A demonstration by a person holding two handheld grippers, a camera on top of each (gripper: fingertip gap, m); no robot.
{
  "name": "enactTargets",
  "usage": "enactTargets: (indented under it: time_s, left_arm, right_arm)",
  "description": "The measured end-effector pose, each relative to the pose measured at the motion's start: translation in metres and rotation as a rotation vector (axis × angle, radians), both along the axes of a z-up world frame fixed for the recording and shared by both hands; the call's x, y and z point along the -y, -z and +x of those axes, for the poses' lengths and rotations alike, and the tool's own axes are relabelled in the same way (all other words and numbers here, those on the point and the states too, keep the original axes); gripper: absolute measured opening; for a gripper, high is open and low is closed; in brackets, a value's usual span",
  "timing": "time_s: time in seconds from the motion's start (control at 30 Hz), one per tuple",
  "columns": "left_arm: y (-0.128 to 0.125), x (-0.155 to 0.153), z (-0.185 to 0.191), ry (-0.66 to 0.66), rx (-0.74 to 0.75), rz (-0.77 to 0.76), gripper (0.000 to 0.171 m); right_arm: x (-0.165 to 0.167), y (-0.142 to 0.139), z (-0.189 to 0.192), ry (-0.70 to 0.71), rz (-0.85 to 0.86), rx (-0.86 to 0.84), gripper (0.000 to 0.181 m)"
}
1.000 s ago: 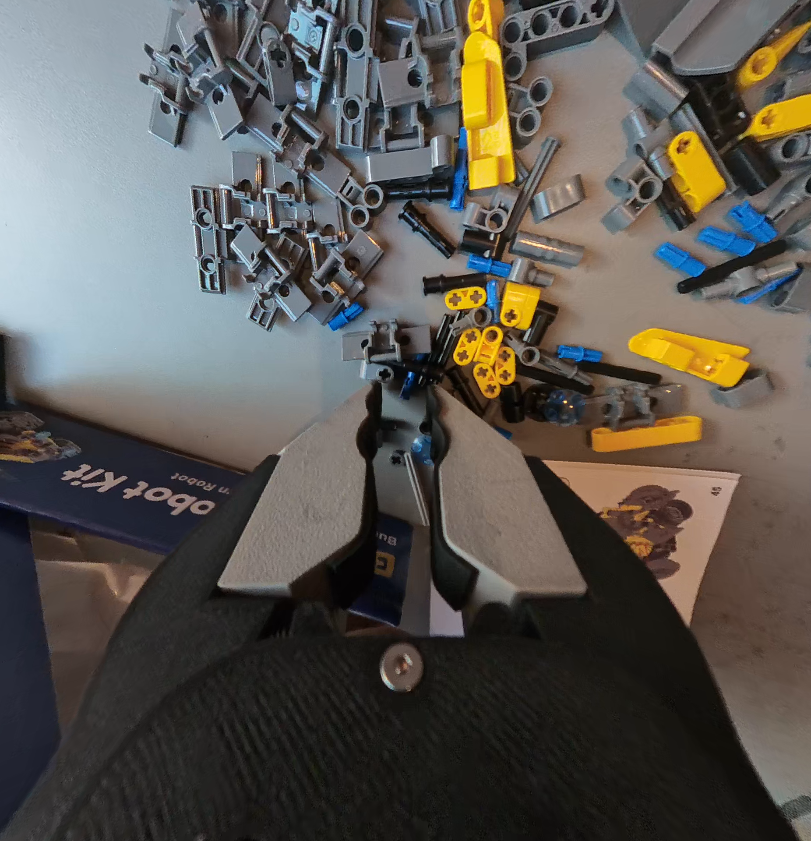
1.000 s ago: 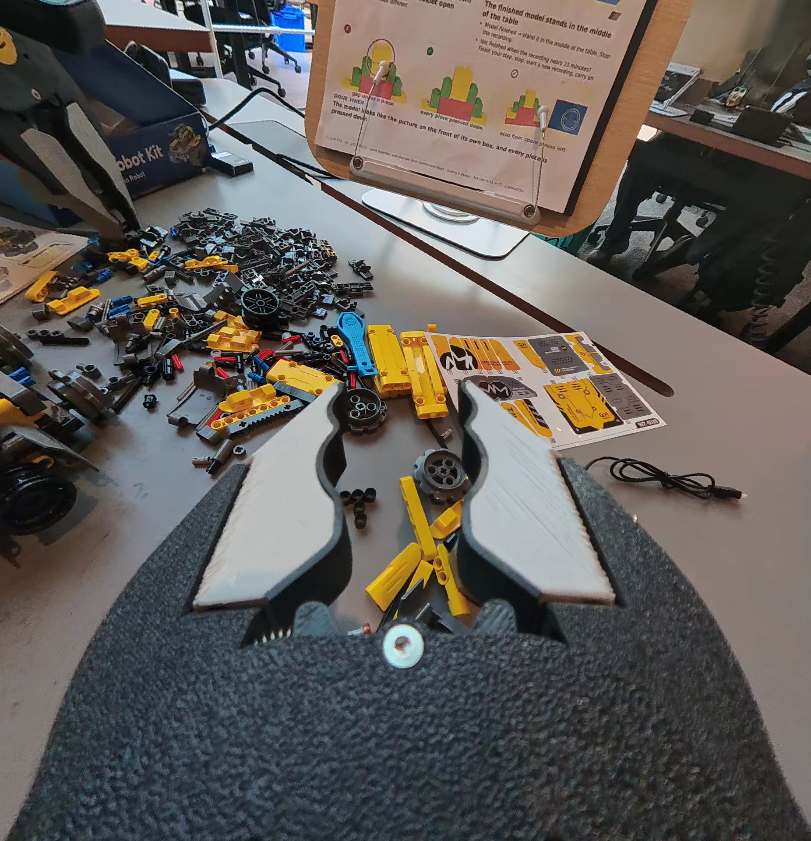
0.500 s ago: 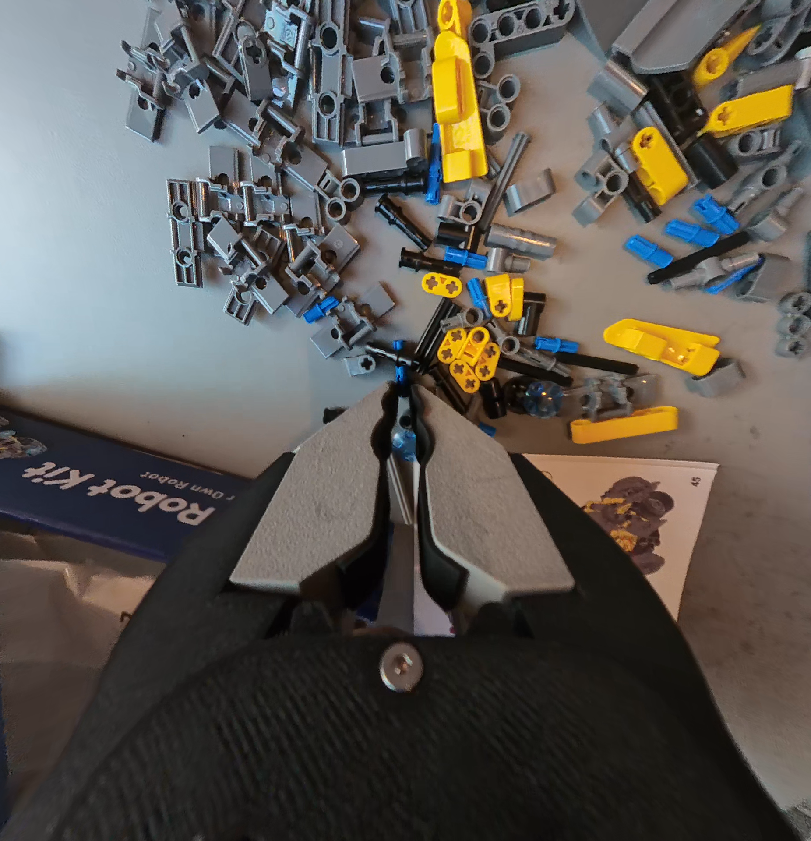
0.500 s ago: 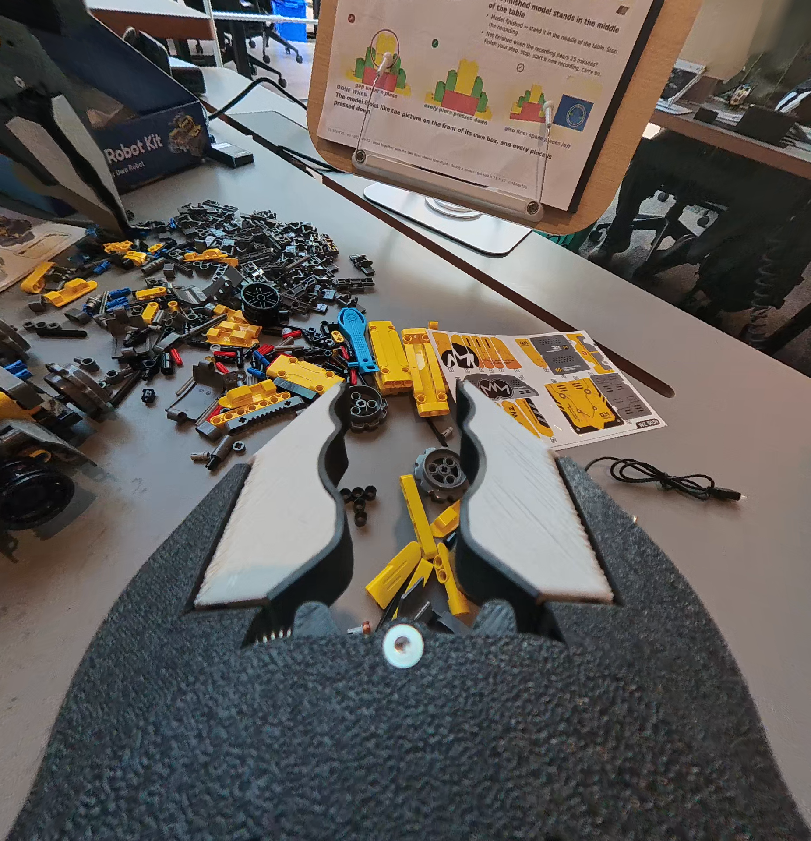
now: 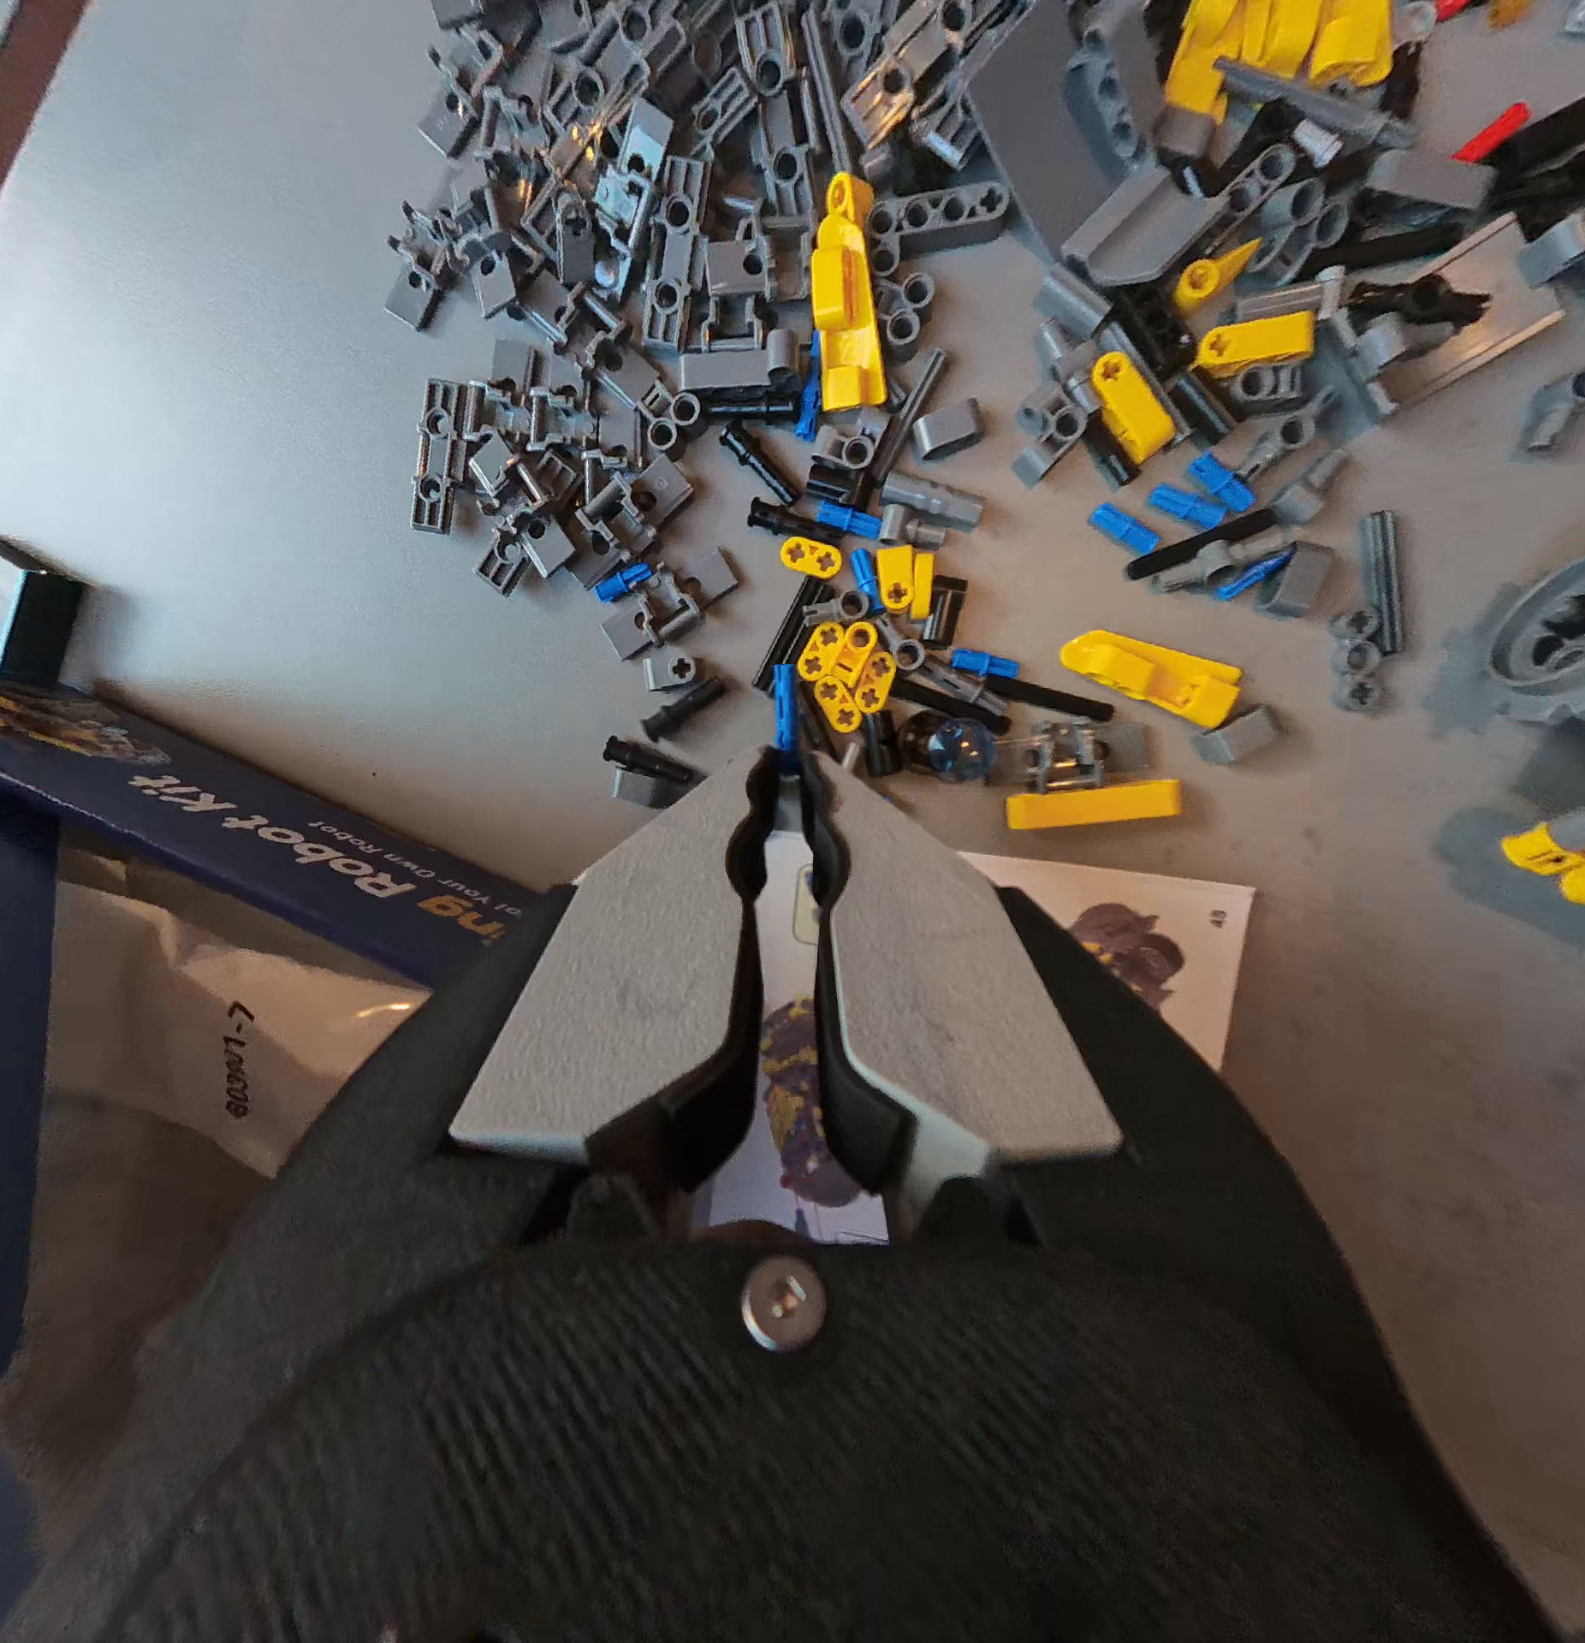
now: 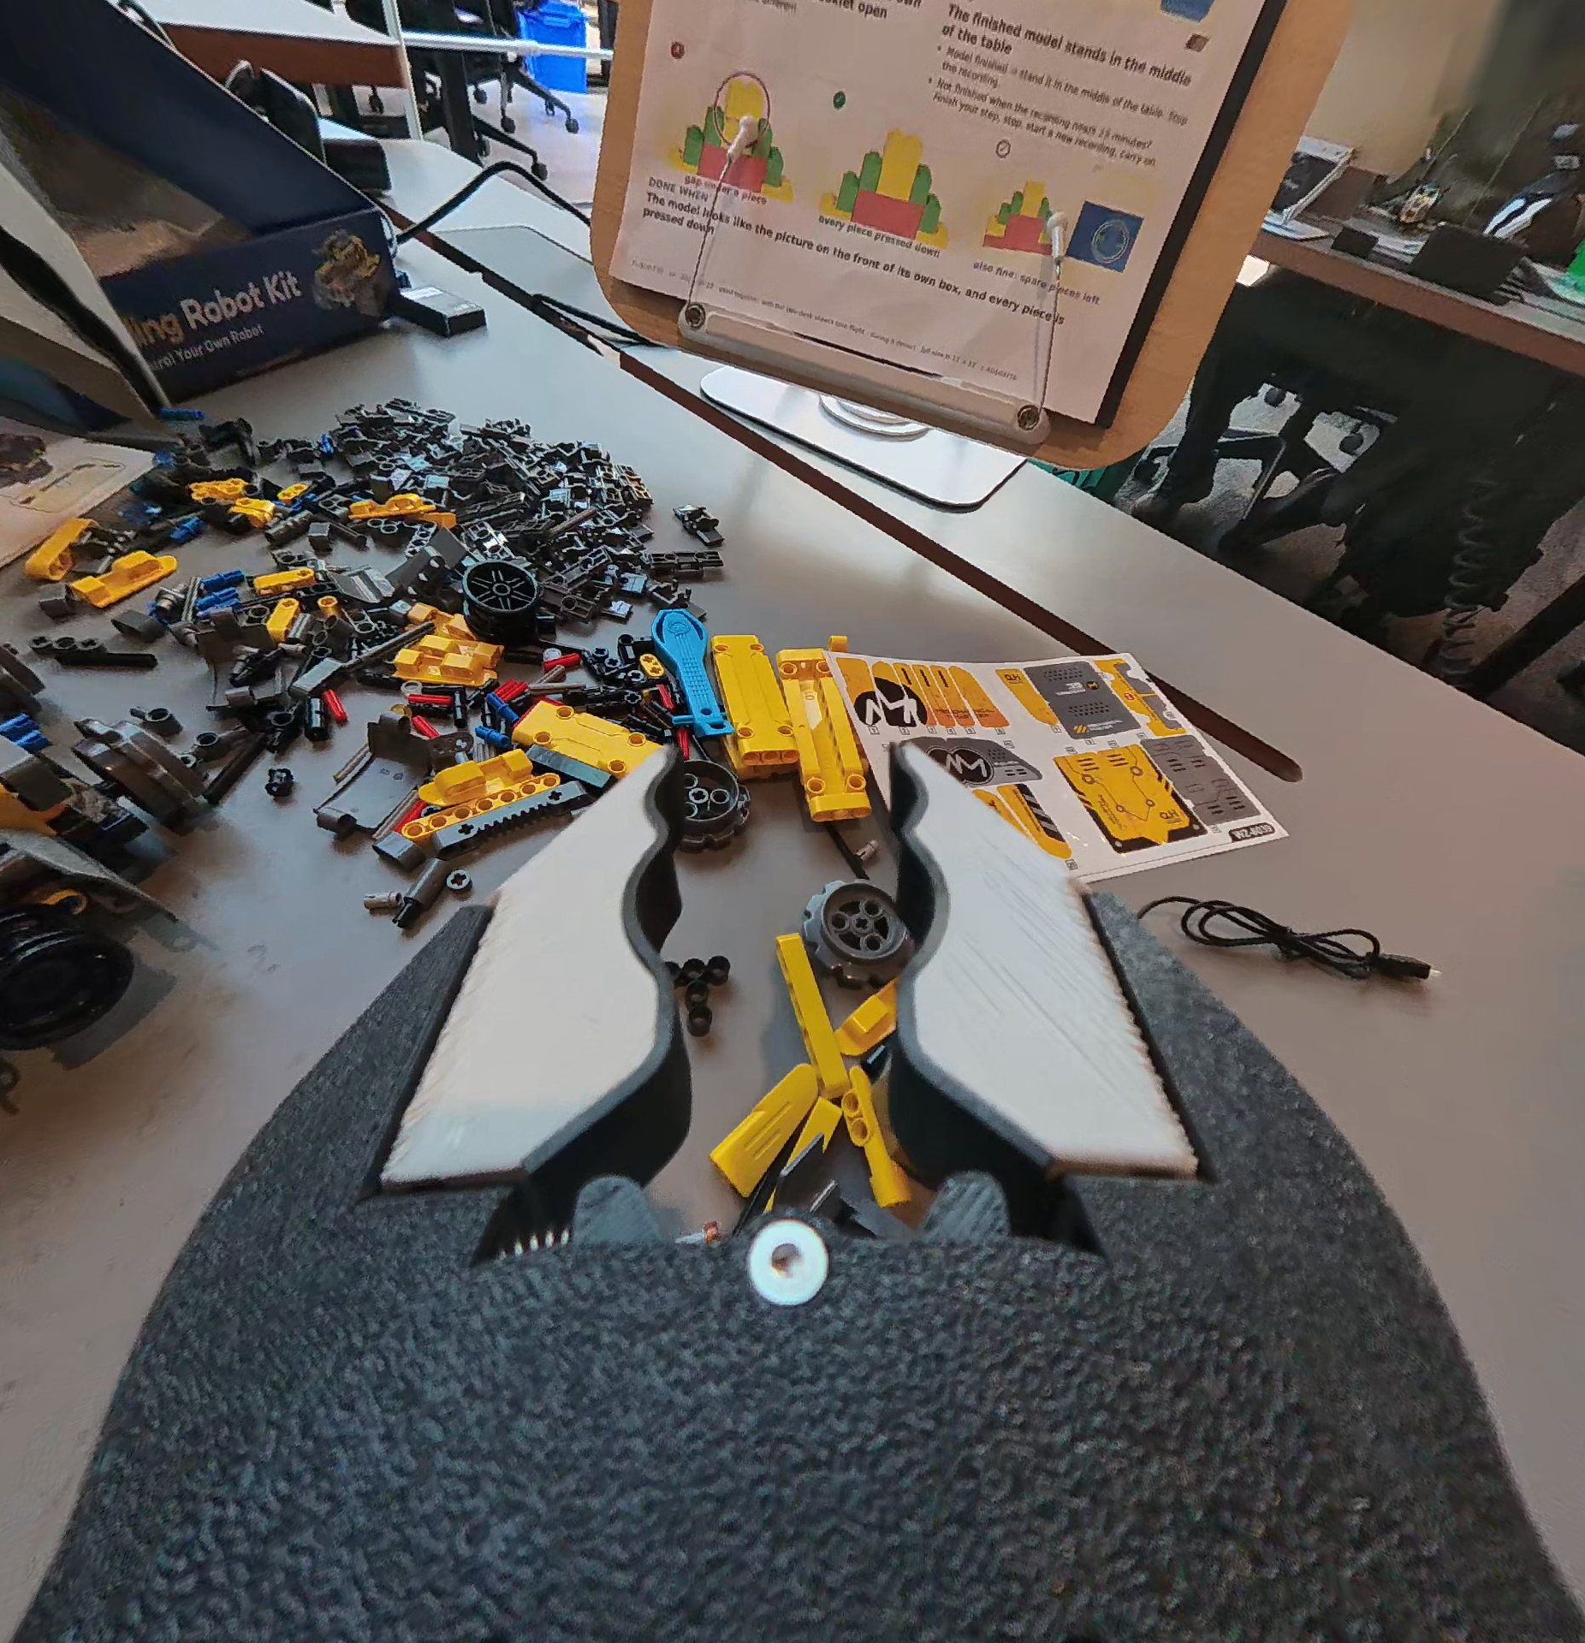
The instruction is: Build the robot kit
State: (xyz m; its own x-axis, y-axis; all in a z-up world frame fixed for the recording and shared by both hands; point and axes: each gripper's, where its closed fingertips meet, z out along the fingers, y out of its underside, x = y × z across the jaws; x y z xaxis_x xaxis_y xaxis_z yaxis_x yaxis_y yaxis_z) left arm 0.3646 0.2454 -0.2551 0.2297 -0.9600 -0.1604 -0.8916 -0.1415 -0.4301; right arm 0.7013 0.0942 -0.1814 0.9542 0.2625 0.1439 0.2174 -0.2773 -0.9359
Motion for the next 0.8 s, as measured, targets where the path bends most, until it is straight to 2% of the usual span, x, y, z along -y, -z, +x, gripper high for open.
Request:
enactTargets:
  time_s: [0.2,0.37,0.5,0.63,0.8]
  left_arm:
    - [-0.034,0.039,0.017,0.02,0.228,0.071,0.001]
    - [-0.056,0.083,0.015,0.057,0.392,0.097,0.001]
    - [-0.068,0.11,0.002,0.078,0.473,0.094,0.001]
    - [-0.075,0.135,-0.009,0.128,0.527,0.057,0.001]
    - [-0.09,0.156,-0.013,0.171,0.583,0.071,0.001]
  right_arm:
    - [-0.001,-0.002,-0.001,-0.011,0.024,-0.05,0.048]
    - [-0.002,0.003,0.002,-0.013,0.055,-0.047,0.046]
    - [0.008,-0.008,0.007,0.033,0.1,-0.181,0.051]
    - [0.036,-0.037,-0.018,-0.001,0.119,-0.242,0.055]
    - [0.076,-0.06,-0.076,-0.104,0.097,-0.284,0.061]
